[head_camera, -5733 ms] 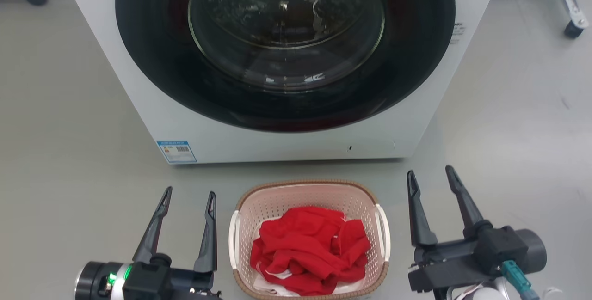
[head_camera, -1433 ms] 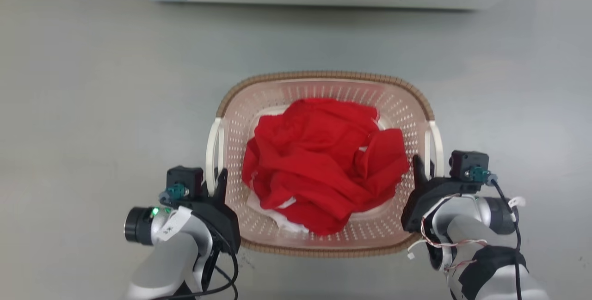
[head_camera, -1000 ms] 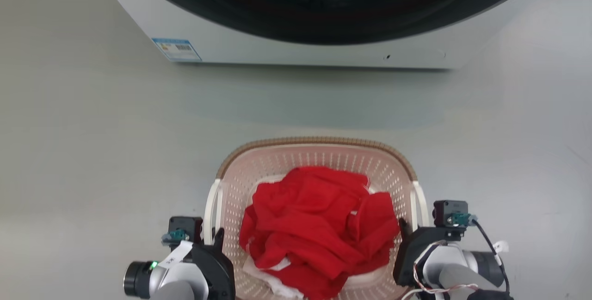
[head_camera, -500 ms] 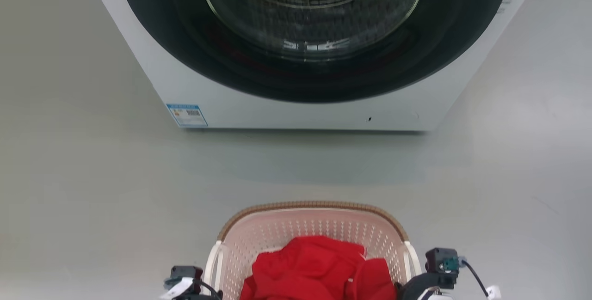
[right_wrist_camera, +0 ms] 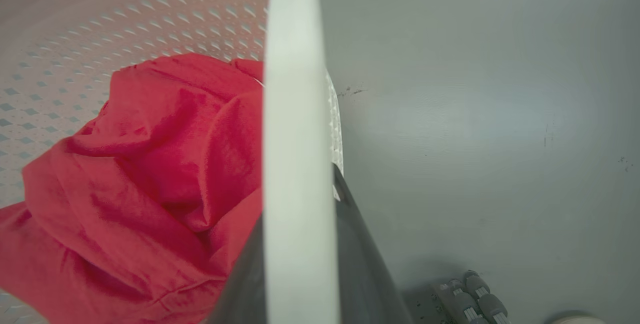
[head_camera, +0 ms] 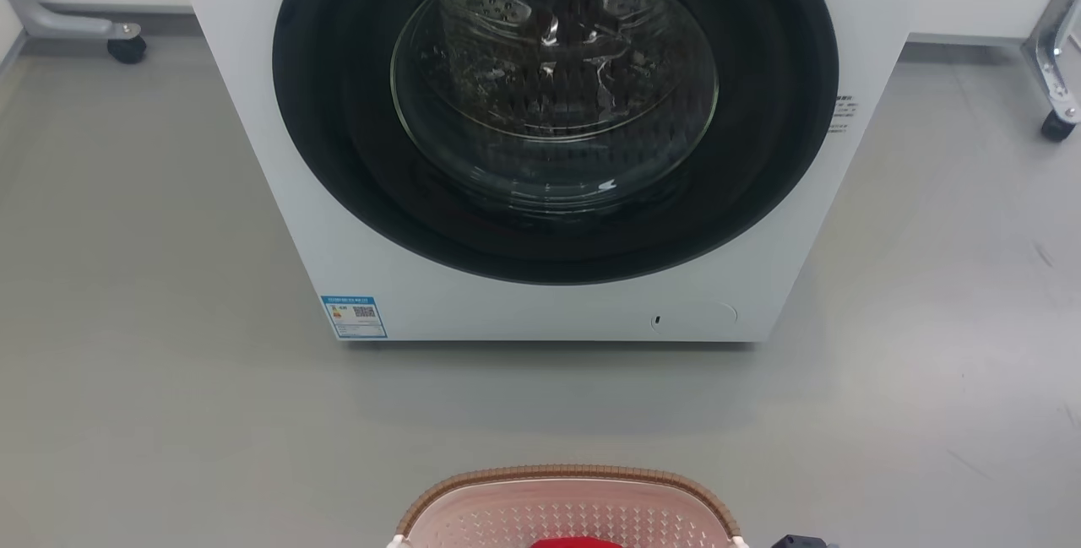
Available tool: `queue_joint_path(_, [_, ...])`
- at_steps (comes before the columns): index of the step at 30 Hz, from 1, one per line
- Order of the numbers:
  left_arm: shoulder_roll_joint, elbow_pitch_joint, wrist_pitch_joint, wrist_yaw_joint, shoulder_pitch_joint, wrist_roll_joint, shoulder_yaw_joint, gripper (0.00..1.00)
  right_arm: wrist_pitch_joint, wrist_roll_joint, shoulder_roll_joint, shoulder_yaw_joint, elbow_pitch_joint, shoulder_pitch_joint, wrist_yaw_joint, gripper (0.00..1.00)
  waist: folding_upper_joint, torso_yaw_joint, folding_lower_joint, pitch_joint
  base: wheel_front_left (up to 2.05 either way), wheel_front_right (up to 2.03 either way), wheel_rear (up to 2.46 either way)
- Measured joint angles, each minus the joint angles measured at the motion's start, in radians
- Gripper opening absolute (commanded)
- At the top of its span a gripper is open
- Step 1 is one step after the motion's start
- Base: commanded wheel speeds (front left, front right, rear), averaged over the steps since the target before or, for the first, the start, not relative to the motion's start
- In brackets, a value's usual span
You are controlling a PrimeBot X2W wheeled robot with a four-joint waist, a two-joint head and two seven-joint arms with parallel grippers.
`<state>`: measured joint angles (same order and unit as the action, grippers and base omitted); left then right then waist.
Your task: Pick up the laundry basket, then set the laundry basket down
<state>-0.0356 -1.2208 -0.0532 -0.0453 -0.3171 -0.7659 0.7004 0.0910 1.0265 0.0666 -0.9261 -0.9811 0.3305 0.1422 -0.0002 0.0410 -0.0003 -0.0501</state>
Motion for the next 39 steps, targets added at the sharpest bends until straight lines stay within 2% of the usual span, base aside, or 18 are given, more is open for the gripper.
queue_joint_path(10, [-0.003, 0.0, 0.014, 0.0, 0.004, 0.0, 0.022, 0.0, 0.002, 0.054, 0.003, -0.036, -0.003, -0.01, 0.001, 0.0, 0.0001, -0.01, 0.0003, 0.064, 0.0, 0.0, 0.0])
queue_joint_path(39, [-0.004, -0.002, 0.018, 0.0, 0.016, -0.001, 0.048, 0.0, -0.013, 0.172, 0.004, -0.13, -0.025, -0.009, 0.007, 0.0, 0.0001, -0.01, 0.0002, 0.075, 0.0, 0.0, 0.0])
